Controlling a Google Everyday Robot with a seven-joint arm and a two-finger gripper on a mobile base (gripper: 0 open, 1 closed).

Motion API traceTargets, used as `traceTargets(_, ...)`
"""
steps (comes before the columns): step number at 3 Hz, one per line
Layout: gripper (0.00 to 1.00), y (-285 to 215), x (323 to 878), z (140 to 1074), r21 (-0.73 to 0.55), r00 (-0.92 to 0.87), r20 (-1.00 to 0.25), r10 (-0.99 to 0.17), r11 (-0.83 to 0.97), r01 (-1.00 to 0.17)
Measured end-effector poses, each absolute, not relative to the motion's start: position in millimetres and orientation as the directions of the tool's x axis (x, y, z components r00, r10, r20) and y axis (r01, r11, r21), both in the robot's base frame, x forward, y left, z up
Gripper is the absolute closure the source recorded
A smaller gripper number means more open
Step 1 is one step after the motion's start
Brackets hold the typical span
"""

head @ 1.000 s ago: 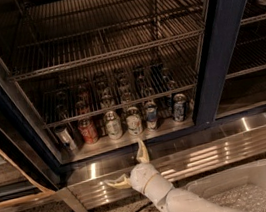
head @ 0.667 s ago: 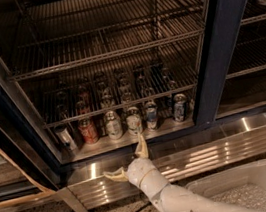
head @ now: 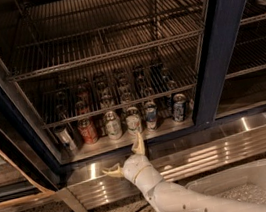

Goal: Pick 7up can from middle shelf of fridge

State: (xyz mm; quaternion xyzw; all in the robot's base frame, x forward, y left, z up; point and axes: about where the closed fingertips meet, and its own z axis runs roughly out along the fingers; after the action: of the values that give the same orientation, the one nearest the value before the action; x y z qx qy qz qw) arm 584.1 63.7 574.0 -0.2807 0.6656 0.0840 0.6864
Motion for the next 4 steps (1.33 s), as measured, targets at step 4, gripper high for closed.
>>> traceTargets(4,0.32,74,610,564,-0.287,0.098,-0.957,-0.274,0.832,-0.475)
